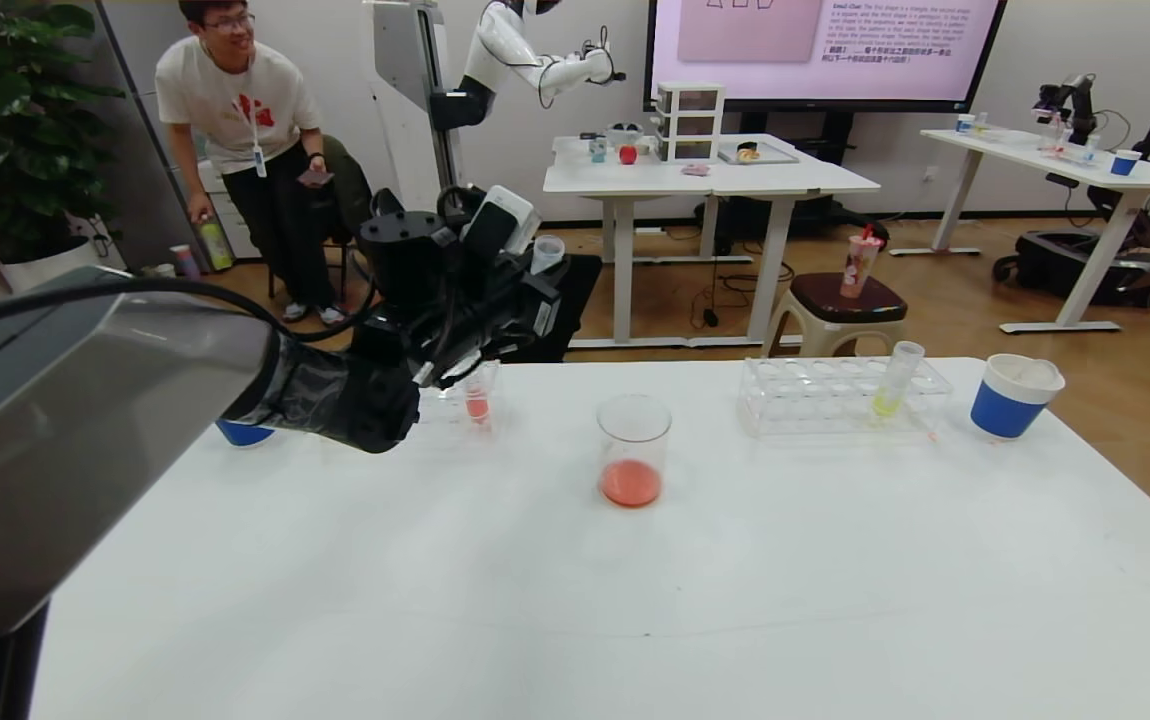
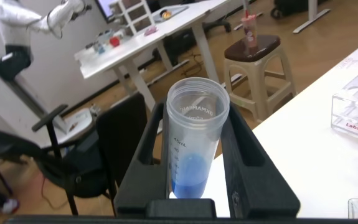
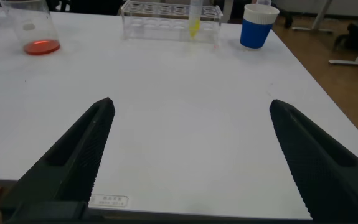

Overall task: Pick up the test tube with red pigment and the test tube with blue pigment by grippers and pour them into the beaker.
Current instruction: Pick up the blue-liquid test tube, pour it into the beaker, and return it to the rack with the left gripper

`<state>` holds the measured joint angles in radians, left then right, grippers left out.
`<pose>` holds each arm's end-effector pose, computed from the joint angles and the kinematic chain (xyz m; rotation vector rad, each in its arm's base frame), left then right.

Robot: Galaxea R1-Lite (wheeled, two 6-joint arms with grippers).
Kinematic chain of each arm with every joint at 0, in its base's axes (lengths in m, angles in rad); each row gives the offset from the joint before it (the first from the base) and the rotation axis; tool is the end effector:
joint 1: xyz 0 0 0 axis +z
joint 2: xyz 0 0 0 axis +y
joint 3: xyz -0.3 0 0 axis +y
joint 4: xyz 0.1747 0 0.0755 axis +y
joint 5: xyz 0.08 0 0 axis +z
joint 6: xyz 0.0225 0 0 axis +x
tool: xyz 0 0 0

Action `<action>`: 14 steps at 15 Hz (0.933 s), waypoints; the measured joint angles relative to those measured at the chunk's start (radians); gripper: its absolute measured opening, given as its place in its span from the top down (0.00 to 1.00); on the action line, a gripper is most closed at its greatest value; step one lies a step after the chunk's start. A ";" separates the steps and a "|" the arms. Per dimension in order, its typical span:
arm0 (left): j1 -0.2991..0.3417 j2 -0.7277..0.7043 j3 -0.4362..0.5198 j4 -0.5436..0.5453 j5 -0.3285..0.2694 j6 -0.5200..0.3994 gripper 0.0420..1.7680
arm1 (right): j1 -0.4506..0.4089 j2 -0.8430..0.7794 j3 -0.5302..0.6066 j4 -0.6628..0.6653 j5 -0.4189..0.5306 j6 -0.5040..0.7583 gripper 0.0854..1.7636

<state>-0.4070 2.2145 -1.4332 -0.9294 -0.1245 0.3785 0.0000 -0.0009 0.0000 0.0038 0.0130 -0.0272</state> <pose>0.4199 -0.1840 0.1856 0.3477 -0.2468 -0.4957 -0.0229 0.0003 0.0751 -0.0272 0.0027 0.0130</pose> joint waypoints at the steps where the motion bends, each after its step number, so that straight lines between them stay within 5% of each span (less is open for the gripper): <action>1: -0.002 0.021 0.000 -0.040 -0.051 0.041 0.73 | 0.000 0.000 0.000 0.000 0.000 0.000 0.02; 14: -0.001 0.165 -0.116 -0.119 -0.475 0.615 0.73 | 0.000 0.000 0.000 0.000 0.000 0.000 0.02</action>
<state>-0.4083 2.3798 -1.5494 -1.0481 -0.5994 0.9934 0.0000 -0.0009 0.0000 0.0038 0.0130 -0.0272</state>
